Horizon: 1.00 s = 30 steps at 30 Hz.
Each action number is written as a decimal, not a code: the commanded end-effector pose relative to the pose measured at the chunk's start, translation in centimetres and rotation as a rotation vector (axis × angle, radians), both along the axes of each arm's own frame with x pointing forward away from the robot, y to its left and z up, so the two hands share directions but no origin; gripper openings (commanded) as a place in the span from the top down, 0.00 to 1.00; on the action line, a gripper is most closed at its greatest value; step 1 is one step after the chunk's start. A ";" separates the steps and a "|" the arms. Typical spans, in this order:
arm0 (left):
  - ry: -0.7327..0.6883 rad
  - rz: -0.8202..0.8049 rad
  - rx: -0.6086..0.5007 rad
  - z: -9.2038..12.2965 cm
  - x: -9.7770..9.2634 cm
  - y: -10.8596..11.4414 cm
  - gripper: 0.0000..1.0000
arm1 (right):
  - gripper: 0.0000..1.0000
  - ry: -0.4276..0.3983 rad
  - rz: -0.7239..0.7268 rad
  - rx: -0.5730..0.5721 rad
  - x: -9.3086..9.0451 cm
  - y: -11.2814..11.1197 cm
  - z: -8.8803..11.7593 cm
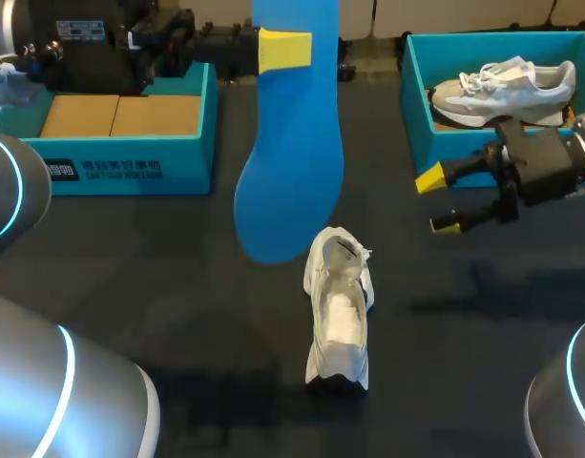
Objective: Take the shoe out of the shoebox, open the shoe tongue, remove and reinsert the insole, then place the shoe into the shoebox
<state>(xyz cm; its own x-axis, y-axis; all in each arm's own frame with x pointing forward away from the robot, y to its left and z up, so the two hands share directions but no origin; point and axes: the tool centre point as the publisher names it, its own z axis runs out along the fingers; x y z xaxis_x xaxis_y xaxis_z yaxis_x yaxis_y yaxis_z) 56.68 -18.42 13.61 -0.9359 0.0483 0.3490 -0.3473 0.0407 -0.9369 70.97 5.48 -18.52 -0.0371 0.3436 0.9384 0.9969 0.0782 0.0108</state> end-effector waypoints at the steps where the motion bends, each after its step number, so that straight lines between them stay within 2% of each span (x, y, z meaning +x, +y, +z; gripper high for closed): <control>1: -0.079 0.001 0.004 -0.4 0.6 -0.2 1.00 | 0.00 0.017 0.047 0.027 1.2 -0.1 -0.9; 3: -0.092 -0.025 -0.010 -0.5 0.9 -0.1 1.00 | 0.00 0.017 0.047 0.027 1.2 -0.1 -0.9; 4: -0.195 -0.022 0.009 -0.7 1.2 -0.2 1.00 | 0.00 0.017 0.047 0.027 1.2 -0.1 -0.9; 10: -0.456 -0.021 0.061 -1.2 2.9 0.1 1.00 | 0.00 0.017 0.047 0.027 1.2 -0.1 -0.9; 14: -0.685 -0.024 0.113 -1.7 4.3 0.2 1.00 | 0.00 0.017 0.047 0.027 1.2 -0.1 -0.9; 18: -0.993 -0.049 0.184 -2.8 5.7 0.1 1.00 | 0.00 0.017 0.047 0.027 1.2 -0.1 -0.9; 20: -1.125 -0.038 0.260 -3.9 6.8 0.0 1.00 | 0.00 0.017 0.047 0.027 1.2 -0.1 -0.9; 21: -1.147 -0.019 0.310 -4.5 7.8 0.2 1.00 | 0.00 0.017 0.047 0.027 1.2 -0.1 -0.9; 30: -1.147 -0.019 0.310 -4.5 7.8 0.2 1.00 | 0.00 0.017 0.047 0.027 1.2 -0.1 -0.9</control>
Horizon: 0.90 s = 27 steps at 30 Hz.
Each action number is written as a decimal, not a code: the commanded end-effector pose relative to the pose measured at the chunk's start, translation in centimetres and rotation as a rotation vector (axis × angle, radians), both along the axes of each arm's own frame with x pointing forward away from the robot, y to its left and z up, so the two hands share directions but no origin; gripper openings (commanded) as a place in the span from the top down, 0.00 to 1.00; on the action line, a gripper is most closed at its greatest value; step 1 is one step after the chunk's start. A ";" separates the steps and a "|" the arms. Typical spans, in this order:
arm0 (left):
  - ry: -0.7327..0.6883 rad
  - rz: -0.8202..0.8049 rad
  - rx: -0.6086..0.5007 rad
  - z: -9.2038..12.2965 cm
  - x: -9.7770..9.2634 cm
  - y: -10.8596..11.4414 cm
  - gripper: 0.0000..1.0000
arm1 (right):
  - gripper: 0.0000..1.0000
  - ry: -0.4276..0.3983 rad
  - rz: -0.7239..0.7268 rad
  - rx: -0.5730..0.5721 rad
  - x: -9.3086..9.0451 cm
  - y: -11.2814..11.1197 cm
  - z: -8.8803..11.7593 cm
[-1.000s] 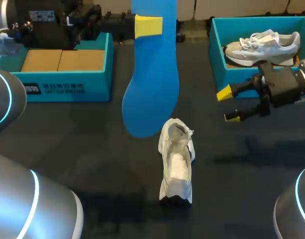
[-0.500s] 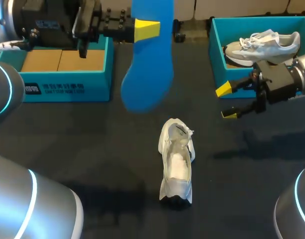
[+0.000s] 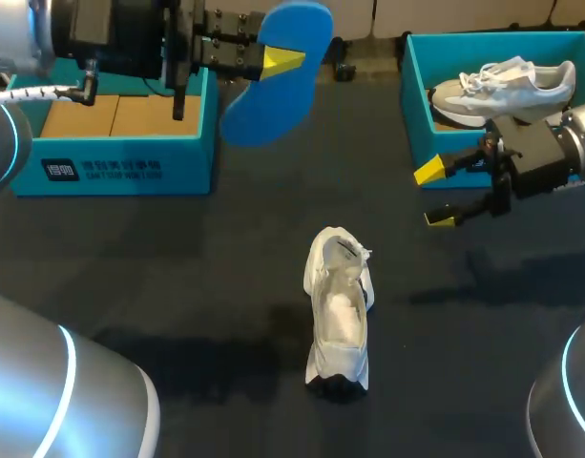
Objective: Take the shoe out of the shoebox, open the shoe tongue, remove and reinsert the insole, then place the shoe into the shoebox
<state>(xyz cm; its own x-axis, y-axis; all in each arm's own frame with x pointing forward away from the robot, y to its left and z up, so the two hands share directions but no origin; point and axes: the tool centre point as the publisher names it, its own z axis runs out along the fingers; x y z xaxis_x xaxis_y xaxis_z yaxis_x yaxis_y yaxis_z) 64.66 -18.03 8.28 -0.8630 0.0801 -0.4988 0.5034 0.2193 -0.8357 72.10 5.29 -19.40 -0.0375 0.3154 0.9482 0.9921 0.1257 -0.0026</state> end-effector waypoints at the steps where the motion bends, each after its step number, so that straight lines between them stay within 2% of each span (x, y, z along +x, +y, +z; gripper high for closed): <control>1: -0.260 0.025 0.111 0.8 -0.2 -0.1 1.00 | 0.00 0.001 -0.001 -0.001 0.0 0.1 0.0; 3: -0.308 0.000 0.115 0.6 -0.1 -0.3 1.00 | 0.00 0.001 -0.001 -0.001 0.0 0.1 0.0; 5: -0.418 0.002 0.190 -0.3 0.4 -0.2 1.00 | 0.00 0.001 -0.001 -0.001 0.0 0.1 0.0; 7: -0.499 -0.049 0.133 -1.3 0.6 0.0 1.00 | 0.00 0.001 -0.001 -0.001 0.0 0.1 0.0; 8: -0.528 -0.059 0.139 -1.7 0.6 0.0 1.00 | 0.00 0.001 -0.001 -0.001 0.0 0.1 0.0; 9: -0.594 -0.104 0.083 -2.3 0.5 0.1 1.00 | 0.00 0.001 -0.001 -0.001 0.0 0.1 0.0; 10: -0.660 -0.090 0.135 -3.0 0.5 0.1 1.00 | 0.00 0.001 -0.001 -0.001 0.0 0.1 0.0; 11: -0.682 -0.097 0.146 -3.2 0.5 0.1 1.00 | 0.00 0.001 -0.001 -0.001 0.0 0.1 0.0; 12: -0.729 -0.131 0.095 -3.9 0.4 0.1 1.00 | 0.00 0.001 -0.001 -0.001 0.0 0.1 0.0; 13: -0.779 -0.117 0.140 -4.6 0.6 0.0 1.00 | 0.00 0.001 -0.001 -0.001 0.0 0.1 0.0; 14: -0.820 -0.141 0.139 -5.2 0.7 -0.2 1.00 | 0.00 0.001 -0.001 -0.001 0.0 0.1 0.0; 17: -0.860 -0.162 0.134 -7.1 1.6 -0.7 1.00 | 0.00 0.001 -0.001 -0.001 0.0 0.1 0.0; 21: -0.850 -0.159 0.028 -9.1 2.4 -1.0 1.00 | 0.00 0.001 -0.001 -0.001 0.0 0.1 0.0; 23: -0.884 -0.175 0.061 -9.9 2.7 -1.3 1.00 | 0.00 0.001 -0.001 -0.001 0.0 0.1 0.0; 27: -0.884 -0.175 0.061 -9.9 2.7 -1.3 1.00 | 0.00 0.001 -0.001 -0.001 0.0 0.1 0.0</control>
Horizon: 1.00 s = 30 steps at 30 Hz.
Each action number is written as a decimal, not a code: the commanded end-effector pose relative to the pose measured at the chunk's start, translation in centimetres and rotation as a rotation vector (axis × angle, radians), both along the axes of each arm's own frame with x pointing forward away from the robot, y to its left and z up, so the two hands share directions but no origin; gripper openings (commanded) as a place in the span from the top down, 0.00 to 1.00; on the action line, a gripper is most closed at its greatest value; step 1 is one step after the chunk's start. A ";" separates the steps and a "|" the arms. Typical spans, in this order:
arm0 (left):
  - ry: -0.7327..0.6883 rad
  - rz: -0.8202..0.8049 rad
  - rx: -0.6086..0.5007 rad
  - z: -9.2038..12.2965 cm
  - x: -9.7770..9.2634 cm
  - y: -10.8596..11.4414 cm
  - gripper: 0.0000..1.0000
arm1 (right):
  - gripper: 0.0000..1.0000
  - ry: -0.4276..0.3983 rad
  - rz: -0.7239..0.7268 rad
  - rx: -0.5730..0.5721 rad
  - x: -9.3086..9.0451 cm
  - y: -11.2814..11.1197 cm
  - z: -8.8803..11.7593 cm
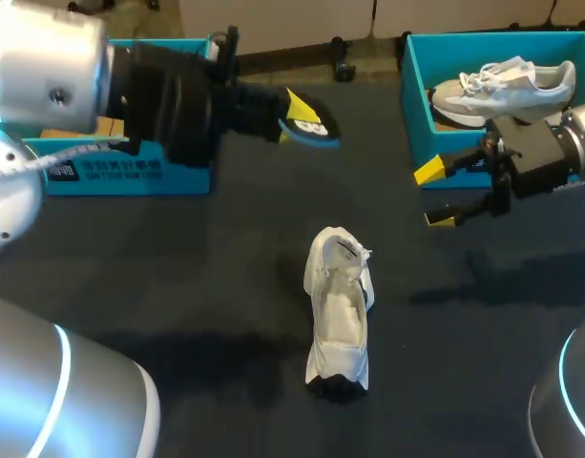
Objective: Take the shoe out of the shoebox, open the shoe tongue, remove and reinsert the insole, then place the shoe into the shoebox
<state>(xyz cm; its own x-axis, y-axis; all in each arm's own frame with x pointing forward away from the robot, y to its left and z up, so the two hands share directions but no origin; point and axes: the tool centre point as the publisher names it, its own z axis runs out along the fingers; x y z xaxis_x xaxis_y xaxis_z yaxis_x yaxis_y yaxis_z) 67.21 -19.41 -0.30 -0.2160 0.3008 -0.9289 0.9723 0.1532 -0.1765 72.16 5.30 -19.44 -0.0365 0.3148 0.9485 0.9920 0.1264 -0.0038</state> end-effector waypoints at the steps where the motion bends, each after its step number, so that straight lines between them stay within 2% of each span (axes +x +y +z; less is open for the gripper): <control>1: -0.072 -0.031 -0.088 -1.3 0.1 0.1 1.00 | 0.00 -0.001 -0.001 -0.002 0.0 0.1 0.0; 8: -0.072 -0.031 -0.088 -1.3 0.1 0.1 1.00 | 0.00 -0.001 -0.001 -0.002 0.0 0.1 0.0; 9: -0.096 -0.043 -0.083 -1.7 -0.4 -0.4 1.00 | 0.00 -0.001 -0.001 -0.002 0.0 0.1 0.0; 10: -0.133 -0.043 -0.040 -2.7 -0.9 -1.0 1.00 | 0.00 -0.001 -0.001 -0.002 0.0 0.1 0.0; 11: -0.156 -0.080 -0.056 -3.8 -1.4 -1.4 1.00 | 0.00 -0.001 -0.001 -0.002 0.0 0.1 0.0; 12: -0.177 -0.062 -0.069 -4.7 -1.5 -1.5 1.00 | 0.00 -0.001 -0.001 -0.002 0.0 0.1 0.0; 14: -0.232 -0.012 -0.021 -6.7 -1.3 -2.0 1.00 | 0.00 -0.001 -0.001 -0.002 0.0 0.1 0.0; 15: -0.240 -0.014 -0.086 -7.4 -1.4 -2.0 1.00 | 0.00 -0.001 -0.001 -0.002 0.0 0.1 0.0; 17: -0.277 -0.003 -0.053 -8.6 -1.4 -2.5 1.00 | 0.00 -0.001 -0.001 -0.002 0.0 0.1 0.0; 18: -0.286 -0.006 -0.125 -9.1 -1.3 -2.4 1.00 | 0.00 -0.001 -0.001 -0.002 0.0 0.1 0.0; 21: -0.320 0.000 -0.177 -10.2 -0.9 -2.3 1.00 | 0.00 -0.001 -0.001 -0.002 0.0 0.1 0.0; 25: -0.291 -0.019 -0.257 -12.4 0.6 -2.4 1.00 | 0.00 -0.001 -0.001 -0.002 0.0 0.1 0.0; 30: -0.291 -0.019 -0.257 -12.4 0.6 -2.4 1.00 | 0.00 -0.001 -0.001 -0.002 0.0 0.1 0.0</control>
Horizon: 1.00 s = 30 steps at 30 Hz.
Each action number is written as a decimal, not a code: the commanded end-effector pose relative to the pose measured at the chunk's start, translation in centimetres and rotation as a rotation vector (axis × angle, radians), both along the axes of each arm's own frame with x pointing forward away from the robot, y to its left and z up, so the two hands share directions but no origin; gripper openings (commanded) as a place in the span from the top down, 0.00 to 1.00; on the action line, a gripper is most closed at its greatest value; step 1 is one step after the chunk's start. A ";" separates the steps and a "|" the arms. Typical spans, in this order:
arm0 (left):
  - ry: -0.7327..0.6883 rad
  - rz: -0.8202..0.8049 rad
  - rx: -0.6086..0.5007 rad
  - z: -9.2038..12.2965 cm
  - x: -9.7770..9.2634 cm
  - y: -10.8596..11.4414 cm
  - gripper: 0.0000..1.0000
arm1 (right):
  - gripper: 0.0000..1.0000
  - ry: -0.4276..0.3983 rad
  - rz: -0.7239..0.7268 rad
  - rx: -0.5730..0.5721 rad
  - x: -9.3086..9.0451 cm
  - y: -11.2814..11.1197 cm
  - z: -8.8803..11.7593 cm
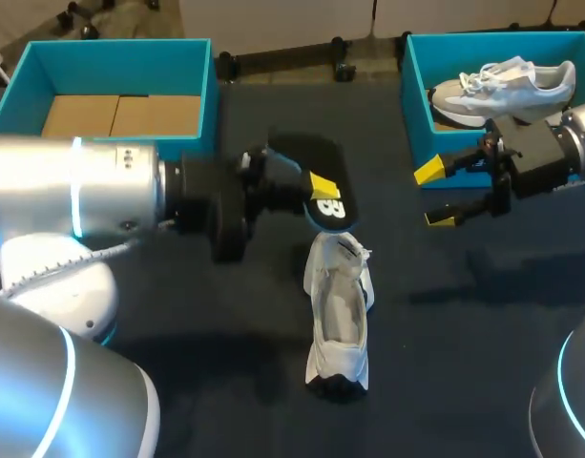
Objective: Take the shoe out of the shoebox, open the shoe tongue, remove and reinsert the insole, then place the shoe into the shoebox
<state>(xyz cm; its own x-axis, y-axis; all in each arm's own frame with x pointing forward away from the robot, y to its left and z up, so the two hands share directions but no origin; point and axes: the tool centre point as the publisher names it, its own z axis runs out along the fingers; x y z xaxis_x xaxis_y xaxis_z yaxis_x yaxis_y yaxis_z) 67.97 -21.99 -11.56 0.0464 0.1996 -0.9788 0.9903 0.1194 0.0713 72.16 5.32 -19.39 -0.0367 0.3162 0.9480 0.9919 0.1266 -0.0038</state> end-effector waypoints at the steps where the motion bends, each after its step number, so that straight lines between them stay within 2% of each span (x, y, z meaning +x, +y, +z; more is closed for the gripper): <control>1: -0.024 -0.009 -0.149 -1.1 -0.1 0.2 1.00 | 0.00 -0.001 -0.001 -0.001 0.0 0.1 0.0; 10: -0.024 -0.009 -0.149 -1.1 -0.1 0.2 1.00 | 0.00 -0.001 -0.001 -0.001 0.0 0.1 0.0; 11: -0.059 0.014 -0.172 -1.8 -0.1 0.2 1.00 | 0.00 -0.001 -0.001 -0.001 0.0 0.1 0.0; 15: -0.119 0.041 -0.151 -4.8 0.7 0.0 1.00 | 0.00 -0.001 -0.001 -0.001 0.0 0.1 0.0; 19: -0.175 0.062 -0.116 -5.9 1.4 0.3 1.00 | 0.00 -0.001 -0.001 -0.001 0.0 0.1 0.0; 26: -0.268 0.040 -0.125 -5.0 1.2 1.2 1.00 | 0.00 -0.001 -0.001 -0.001 0.0 0.1 0.0; 30: -0.330 0.035 -0.086 -4.5 0.7 1.2 1.00 | 0.00 -0.001 -0.001 -0.001 0.0 0.1 0.0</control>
